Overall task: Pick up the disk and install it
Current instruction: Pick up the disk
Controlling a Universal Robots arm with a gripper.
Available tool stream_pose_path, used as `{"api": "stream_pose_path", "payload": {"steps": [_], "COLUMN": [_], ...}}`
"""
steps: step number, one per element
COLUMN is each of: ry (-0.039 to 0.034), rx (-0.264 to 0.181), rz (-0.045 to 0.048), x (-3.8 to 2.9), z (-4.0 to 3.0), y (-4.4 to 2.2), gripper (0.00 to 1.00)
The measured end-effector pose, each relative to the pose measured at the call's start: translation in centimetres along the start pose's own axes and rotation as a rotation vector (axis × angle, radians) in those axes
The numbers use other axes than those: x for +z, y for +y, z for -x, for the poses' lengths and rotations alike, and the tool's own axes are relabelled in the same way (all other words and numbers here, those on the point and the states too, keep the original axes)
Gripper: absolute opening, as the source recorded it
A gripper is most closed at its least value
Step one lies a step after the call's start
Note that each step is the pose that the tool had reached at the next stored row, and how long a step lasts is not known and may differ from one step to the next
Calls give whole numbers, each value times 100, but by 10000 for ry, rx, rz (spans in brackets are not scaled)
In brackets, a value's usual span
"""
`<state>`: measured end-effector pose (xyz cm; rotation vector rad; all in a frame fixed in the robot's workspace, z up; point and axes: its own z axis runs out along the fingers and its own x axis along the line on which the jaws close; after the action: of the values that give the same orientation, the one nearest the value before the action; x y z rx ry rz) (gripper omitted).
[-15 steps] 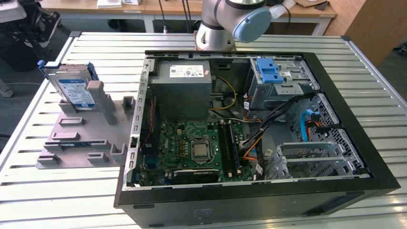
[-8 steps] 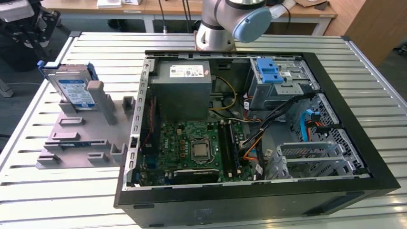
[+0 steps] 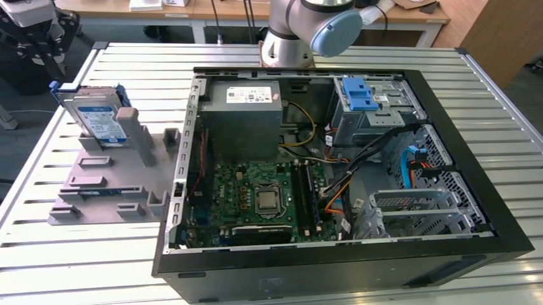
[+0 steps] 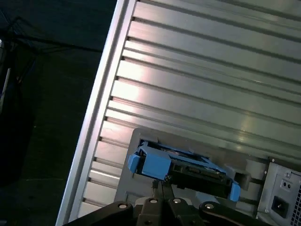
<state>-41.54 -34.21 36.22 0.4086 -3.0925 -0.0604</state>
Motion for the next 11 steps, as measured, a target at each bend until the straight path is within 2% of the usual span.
{"api": "stream_pose_path", "payload": {"steps": [11], "ry": [62], "rx": [-1978], "rz": [-37], "x": [12], "z": [0], "y": [0], "gripper": [11]}}
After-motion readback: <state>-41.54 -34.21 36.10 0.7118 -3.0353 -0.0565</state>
